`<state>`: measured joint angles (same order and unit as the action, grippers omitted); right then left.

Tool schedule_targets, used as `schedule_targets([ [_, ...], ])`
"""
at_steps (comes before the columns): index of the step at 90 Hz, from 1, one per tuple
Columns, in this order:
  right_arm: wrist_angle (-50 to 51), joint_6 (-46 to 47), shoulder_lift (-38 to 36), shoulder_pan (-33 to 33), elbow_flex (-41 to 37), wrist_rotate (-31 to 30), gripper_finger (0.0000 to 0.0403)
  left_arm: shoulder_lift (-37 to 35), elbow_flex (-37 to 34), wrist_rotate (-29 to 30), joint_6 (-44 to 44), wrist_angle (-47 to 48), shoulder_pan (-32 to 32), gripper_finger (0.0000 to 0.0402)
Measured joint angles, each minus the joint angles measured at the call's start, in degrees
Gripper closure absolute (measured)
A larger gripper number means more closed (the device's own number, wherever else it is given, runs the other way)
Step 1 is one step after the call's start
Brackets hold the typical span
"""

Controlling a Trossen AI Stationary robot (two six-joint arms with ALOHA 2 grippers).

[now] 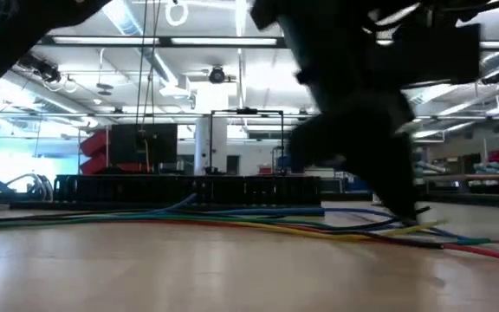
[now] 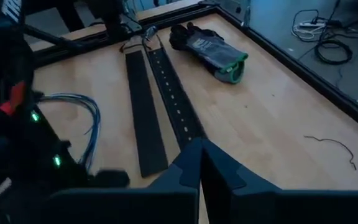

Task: Ziptie cables
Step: Prepare the left black zip tie

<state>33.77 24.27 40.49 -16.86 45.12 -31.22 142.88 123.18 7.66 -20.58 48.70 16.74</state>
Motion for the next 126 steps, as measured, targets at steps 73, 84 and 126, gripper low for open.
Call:
schedule_targets([
  [73,0.3,-3.5,0.0,0.2,0.0,0.9,0.0400,-40.8,-63.1,-0.4,25.7,-63.8,6.8,0.0400],
  [84,0.2,-3.5,0.0,0.2,0.0,0.9,0.0402,-37.1,-62.9,-1.1,34.2,-68.7,6.4,0.0380],
  [126,0.3,-3.5,0.2,0.2,0.0,0.9,0.0402,-20.1,-36.4,2.0,38.9,-49.7,4.2,0.0230],
])
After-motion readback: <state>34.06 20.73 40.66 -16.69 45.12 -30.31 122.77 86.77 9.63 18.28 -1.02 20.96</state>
